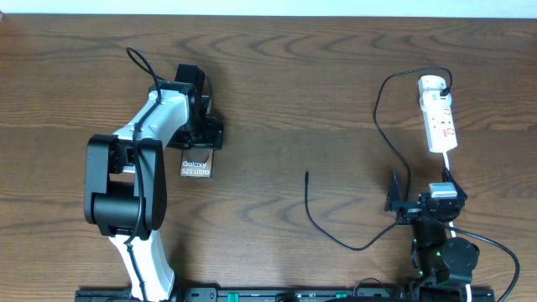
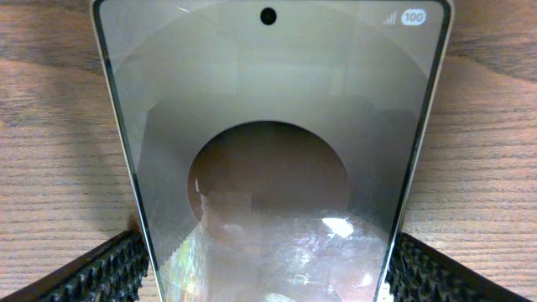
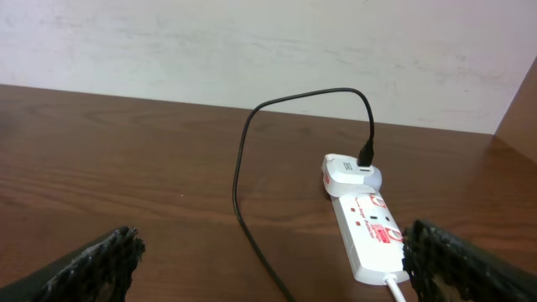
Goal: Plug charger to phone and switch on socket
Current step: 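Close the left gripper on the phone's sides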
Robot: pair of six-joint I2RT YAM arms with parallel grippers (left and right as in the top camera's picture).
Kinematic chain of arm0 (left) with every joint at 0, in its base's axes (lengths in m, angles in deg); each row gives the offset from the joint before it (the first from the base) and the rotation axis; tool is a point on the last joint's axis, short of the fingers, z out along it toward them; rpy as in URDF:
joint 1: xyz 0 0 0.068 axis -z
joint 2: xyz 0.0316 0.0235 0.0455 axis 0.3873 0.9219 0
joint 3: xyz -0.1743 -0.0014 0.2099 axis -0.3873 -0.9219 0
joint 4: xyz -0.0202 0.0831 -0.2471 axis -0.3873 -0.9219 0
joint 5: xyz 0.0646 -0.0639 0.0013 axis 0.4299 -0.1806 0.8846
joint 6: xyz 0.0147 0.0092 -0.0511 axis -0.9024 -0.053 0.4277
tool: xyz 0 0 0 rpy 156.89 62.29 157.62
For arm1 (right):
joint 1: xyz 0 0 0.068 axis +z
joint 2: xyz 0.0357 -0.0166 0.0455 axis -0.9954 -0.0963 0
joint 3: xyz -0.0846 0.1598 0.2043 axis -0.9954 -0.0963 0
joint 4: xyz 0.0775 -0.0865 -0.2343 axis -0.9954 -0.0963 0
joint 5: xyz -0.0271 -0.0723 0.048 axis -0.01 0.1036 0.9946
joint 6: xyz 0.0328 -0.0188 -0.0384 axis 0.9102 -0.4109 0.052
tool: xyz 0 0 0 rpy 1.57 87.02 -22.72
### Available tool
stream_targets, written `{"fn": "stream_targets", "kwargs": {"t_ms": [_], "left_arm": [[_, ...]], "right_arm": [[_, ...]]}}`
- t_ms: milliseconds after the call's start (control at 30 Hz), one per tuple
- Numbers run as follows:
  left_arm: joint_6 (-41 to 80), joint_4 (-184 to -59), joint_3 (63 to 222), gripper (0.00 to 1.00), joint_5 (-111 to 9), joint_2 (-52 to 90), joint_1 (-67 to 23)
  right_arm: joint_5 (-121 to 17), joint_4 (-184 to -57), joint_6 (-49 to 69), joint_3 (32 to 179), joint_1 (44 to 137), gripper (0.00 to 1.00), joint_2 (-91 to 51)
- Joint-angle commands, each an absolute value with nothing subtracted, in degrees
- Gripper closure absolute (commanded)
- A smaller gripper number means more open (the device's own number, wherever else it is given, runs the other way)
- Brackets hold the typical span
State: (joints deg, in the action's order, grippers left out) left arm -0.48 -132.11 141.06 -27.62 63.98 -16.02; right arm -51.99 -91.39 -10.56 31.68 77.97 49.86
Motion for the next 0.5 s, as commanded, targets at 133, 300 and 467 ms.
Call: {"fn": "stream_targets", "kwargs": {"t_ms": [133, 300, 467], "left_arm": [[-1.27, -132.20, 140.38, 0.16, -27.27, 64.17, -16.29], [-1.27, -132.22, 140.38, 0.19, -27.27, 64.15, -16.29], [-1.27, -132.22, 140.38, 0.23, -27.27, 64.15, -16.29]], "right_arm": [[-52.19, -91.65, -11.33, 31.61, 78.56, 0.01, 50.14], [-52.19, -91.65, -11.33, 31.61, 78.56, 0.01, 50.14], [-52.19, -91.65, -11.33, 31.61, 78.56, 0.01, 50.14]]}}
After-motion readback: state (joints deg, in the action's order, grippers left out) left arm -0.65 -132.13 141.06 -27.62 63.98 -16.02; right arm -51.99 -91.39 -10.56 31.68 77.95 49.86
